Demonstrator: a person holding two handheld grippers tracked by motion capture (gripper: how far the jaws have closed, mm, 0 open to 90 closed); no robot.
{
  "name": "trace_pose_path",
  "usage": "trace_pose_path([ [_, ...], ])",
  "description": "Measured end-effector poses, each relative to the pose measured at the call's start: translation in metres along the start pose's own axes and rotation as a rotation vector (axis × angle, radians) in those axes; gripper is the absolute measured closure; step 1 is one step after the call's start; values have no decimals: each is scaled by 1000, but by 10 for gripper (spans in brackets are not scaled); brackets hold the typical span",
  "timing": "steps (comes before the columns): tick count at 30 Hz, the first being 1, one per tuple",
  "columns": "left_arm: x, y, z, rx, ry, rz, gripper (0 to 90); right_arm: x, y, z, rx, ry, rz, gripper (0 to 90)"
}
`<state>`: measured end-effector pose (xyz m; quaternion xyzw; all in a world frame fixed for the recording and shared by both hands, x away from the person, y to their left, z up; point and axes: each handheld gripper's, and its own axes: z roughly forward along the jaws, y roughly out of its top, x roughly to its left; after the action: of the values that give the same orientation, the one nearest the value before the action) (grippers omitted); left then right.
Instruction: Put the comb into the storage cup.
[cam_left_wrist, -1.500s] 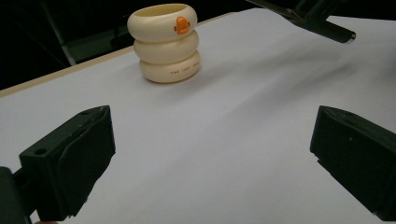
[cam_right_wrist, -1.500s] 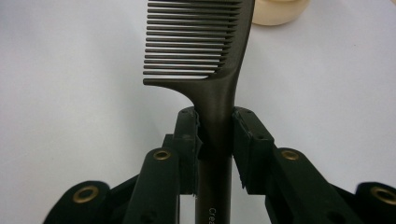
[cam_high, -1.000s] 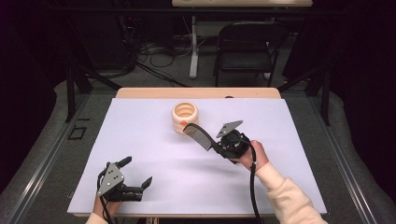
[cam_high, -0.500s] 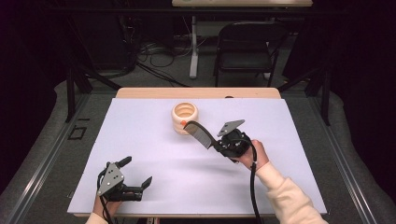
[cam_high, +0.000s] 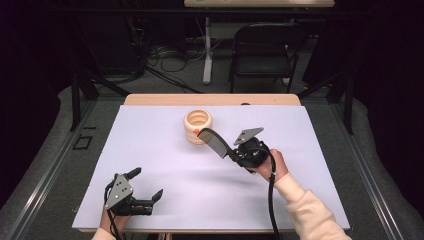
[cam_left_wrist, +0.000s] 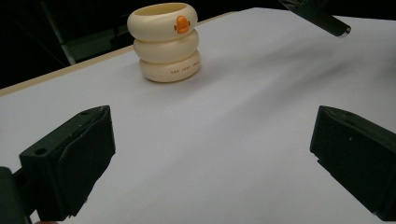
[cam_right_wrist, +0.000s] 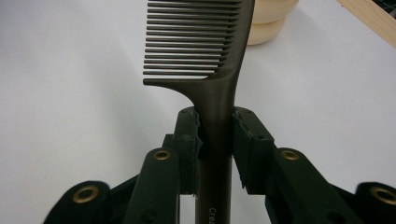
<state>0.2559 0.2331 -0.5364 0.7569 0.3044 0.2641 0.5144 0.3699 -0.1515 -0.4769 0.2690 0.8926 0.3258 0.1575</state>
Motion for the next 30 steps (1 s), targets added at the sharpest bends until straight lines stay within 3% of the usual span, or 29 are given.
trace_pose_path([
  [30,0,0,0,-2,0,0,1,-4,-1,0,-23,-3,19,724],
])
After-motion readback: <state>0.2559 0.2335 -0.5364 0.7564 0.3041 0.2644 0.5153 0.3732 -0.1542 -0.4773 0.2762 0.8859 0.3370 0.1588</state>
